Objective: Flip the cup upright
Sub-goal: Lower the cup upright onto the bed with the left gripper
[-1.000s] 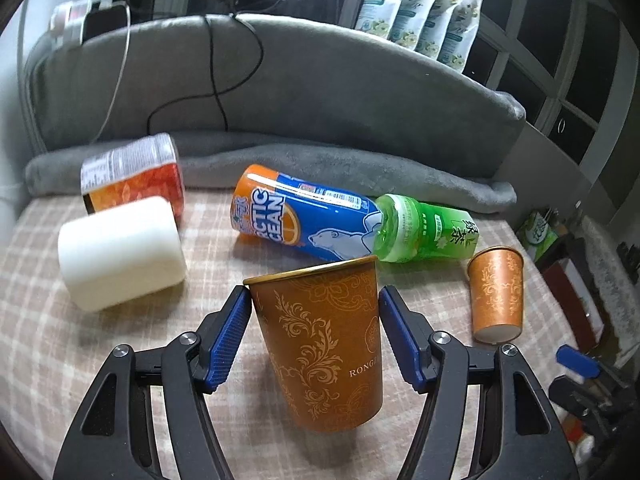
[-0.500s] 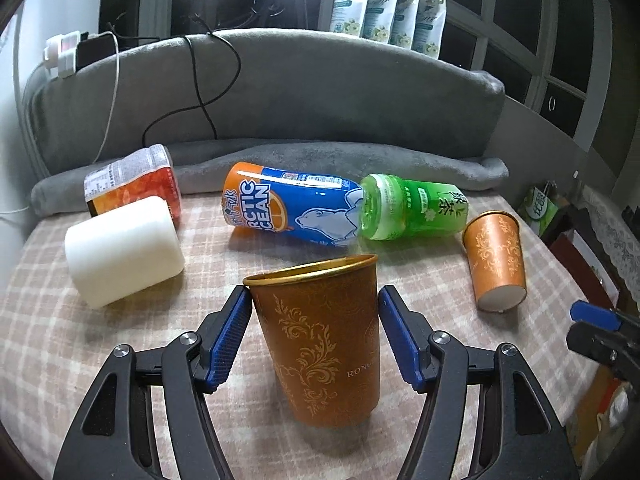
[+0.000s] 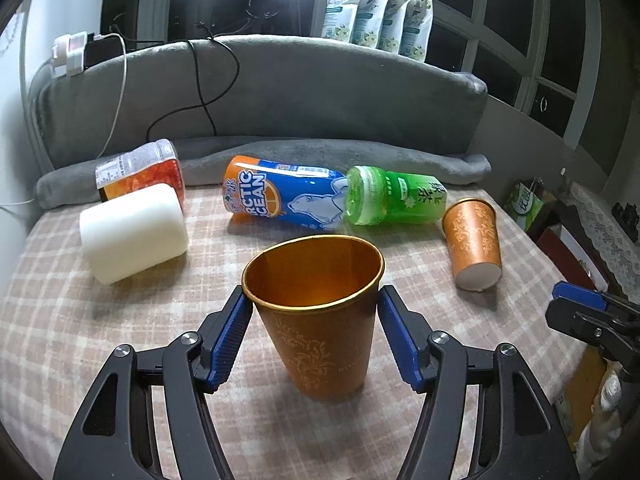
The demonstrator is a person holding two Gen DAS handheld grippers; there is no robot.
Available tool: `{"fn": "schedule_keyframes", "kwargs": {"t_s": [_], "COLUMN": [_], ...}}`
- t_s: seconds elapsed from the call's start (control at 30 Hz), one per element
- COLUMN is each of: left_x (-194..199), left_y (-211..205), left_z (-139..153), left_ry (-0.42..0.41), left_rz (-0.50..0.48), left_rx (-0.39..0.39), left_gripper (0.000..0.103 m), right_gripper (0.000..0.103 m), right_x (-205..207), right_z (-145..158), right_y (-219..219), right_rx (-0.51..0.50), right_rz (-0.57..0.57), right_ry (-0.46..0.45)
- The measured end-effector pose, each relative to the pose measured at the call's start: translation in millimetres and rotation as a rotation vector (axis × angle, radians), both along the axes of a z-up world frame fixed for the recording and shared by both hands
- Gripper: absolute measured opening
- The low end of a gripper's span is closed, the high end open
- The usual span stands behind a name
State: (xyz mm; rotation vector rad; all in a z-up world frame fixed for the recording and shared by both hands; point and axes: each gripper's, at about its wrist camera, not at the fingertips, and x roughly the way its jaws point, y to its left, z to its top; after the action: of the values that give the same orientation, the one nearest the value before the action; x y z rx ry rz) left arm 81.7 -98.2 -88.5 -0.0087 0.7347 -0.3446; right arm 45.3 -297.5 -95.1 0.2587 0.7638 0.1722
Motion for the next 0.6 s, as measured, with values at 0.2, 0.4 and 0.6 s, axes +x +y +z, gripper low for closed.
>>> {"fn": "schedule_keyframes", "kwargs": {"t_s": [0.2, 0.4, 0.6], "left_x": [-10.5, -17.6, -23.7], "left_y": [-2.0, -1.9, -2.9], "left_z": [0.6, -0.4, -0.2], "left_ry": [0.001, 0.003, 0.01], "left_rz": [-0.015, -0.015, -0.031], "left_rx": [-0.002, -0.005, -0.005], "left_gripper": [0.064, 0.064, 0.064], "right_gripper": [0.087, 0.087, 0.087], "right_x": [-9.0, -17.1, -23.1], "right_z": [4.4, 5.7, 5.2], "right_y": [0.9, 1.3, 2.4], "right_rx": [-0.001, -0.002, -0.001], "right_rz": [0.0, 0.001, 0.001], "right_ry": [-0.013, -0.019, -0.022]}}
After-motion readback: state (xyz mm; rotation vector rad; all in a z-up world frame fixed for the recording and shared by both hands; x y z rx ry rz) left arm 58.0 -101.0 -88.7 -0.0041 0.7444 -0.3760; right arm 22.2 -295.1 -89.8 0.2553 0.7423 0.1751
